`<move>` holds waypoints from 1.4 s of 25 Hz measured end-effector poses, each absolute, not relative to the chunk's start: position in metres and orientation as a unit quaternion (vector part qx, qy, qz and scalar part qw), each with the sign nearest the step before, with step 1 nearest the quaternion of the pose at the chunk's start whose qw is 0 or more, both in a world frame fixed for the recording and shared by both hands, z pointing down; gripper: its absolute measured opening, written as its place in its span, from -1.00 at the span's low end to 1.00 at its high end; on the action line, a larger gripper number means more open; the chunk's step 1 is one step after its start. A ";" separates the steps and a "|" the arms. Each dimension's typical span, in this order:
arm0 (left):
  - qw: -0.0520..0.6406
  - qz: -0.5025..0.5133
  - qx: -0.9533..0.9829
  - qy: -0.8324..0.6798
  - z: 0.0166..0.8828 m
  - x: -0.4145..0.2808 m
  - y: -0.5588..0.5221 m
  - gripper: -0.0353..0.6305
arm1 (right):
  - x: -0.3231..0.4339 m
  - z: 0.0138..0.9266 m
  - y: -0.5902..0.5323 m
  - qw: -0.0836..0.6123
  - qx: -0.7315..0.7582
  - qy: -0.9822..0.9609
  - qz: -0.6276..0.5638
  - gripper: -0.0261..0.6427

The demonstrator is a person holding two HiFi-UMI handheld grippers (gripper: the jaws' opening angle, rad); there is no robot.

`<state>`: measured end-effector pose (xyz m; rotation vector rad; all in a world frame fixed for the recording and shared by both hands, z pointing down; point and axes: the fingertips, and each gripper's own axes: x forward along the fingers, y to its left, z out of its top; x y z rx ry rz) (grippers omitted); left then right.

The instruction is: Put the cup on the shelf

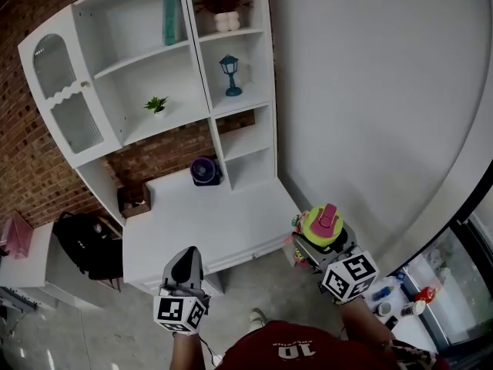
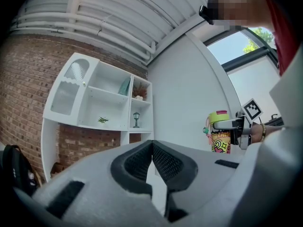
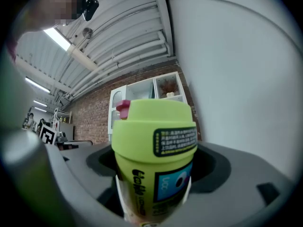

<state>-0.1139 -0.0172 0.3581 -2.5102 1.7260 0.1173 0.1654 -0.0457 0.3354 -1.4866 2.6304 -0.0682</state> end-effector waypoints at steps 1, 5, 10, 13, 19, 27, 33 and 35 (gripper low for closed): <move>0.051 0.034 -0.822 0.566 0.358 -0.118 -0.025 -0.89 | 0.160 0.334 -0.053 0.060 -0.494 0.867 -0.023 0.31; 0.051 0.032 -0.821 0.568 0.363 -0.142 -0.057 -0.89 | 0.138 0.330 -0.086 0.058 -0.500 0.864 -0.017 0.31; 0.046 0.038 -0.824 0.563 0.365 -0.166 -0.098 -0.89 | 0.115 0.325 -0.130 0.061 -0.510 0.858 -0.015 0.31; 0.043 0.040 -0.825 0.563 0.369 -0.181 -0.120 -0.89 | 0.101 0.326 -0.156 0.061 -0.514 0.856 -0.011 0.31; 0.029 0.036 -0.827 0.560 0.384 -0.211 -0.158 -0.89 | 0.074 0.335 -0.199 0.050 -0.520 0.853 -0.010 0.31; -0.003 0.040 -0.833 0.551 0.410 -0.228 -0.197 -0.89 | 0.055 0.357 -0.233 0.021 -0.531 0.847 -0.014 0.31; -0.025 0.039 -0.834 0.549 0.429 -0.230 -0.208 -0.89 | 0.050 0.370 -0.248 0.003 -0.532 0.846 -0.016 0.31; -0.032 0.036 -0.836 0.547 0.436 -0.225 -0.210 -0.89 | 0.050 0.375 -0.254 0.000 -0.531 0.847 -0.020 0.31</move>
